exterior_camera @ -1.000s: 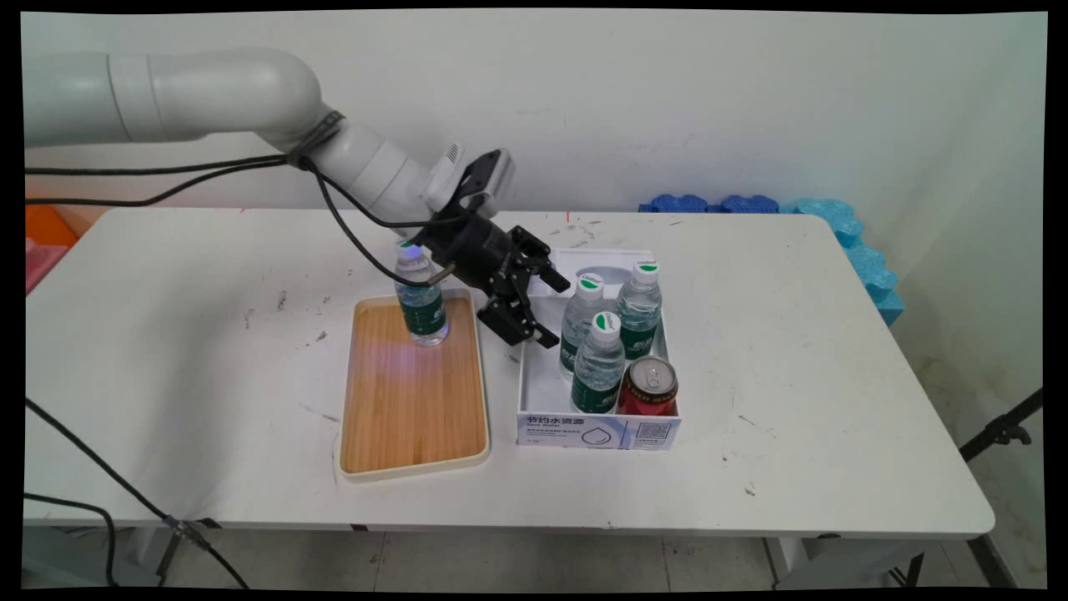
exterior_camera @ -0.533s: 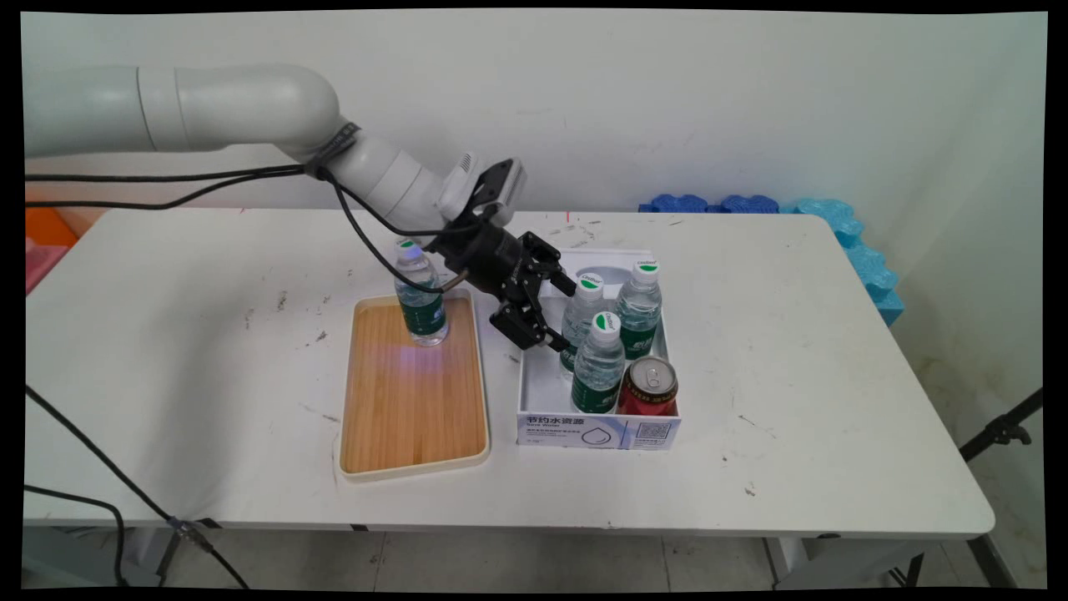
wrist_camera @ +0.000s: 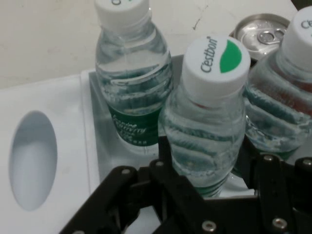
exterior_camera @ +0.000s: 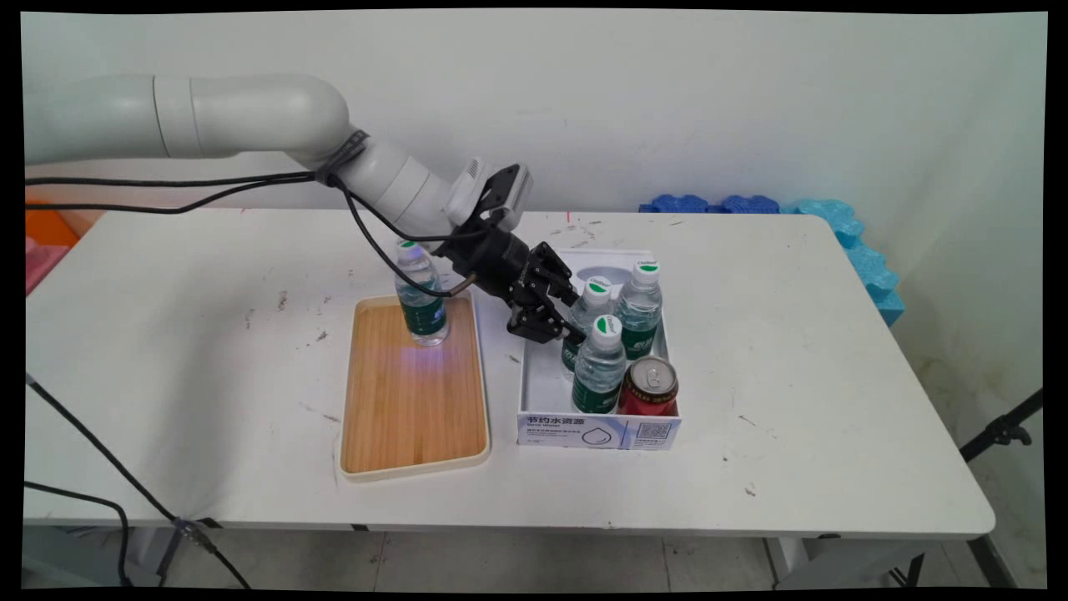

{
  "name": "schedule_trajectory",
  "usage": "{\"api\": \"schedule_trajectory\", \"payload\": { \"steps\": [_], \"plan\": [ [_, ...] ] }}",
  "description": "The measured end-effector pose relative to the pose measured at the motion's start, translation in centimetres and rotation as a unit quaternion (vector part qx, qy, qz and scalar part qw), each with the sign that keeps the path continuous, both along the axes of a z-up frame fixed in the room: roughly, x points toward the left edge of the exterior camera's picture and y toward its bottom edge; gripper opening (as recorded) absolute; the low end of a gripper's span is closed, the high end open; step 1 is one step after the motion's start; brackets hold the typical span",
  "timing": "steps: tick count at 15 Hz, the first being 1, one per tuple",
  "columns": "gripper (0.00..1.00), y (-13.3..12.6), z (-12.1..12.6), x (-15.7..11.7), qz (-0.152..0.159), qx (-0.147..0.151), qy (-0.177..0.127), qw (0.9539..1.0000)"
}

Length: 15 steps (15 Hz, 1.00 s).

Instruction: Place the picked object on the tray

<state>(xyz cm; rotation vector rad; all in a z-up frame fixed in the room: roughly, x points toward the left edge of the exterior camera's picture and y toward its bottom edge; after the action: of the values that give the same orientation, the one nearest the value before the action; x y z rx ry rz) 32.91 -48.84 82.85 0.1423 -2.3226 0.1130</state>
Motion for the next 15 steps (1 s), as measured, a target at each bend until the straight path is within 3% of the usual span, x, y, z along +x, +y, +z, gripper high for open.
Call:
{"api": "schedule_trajectory", "payload": {
  "steps": [8,15],
  "plan": [
    [0.00,0.4,0.3,0.9,0.006,-0.003,0.005,1.0000],
    [0.00,2.2,3.5,3.4,0.032,-0.001,0.031,0.9990]
  ]
}}
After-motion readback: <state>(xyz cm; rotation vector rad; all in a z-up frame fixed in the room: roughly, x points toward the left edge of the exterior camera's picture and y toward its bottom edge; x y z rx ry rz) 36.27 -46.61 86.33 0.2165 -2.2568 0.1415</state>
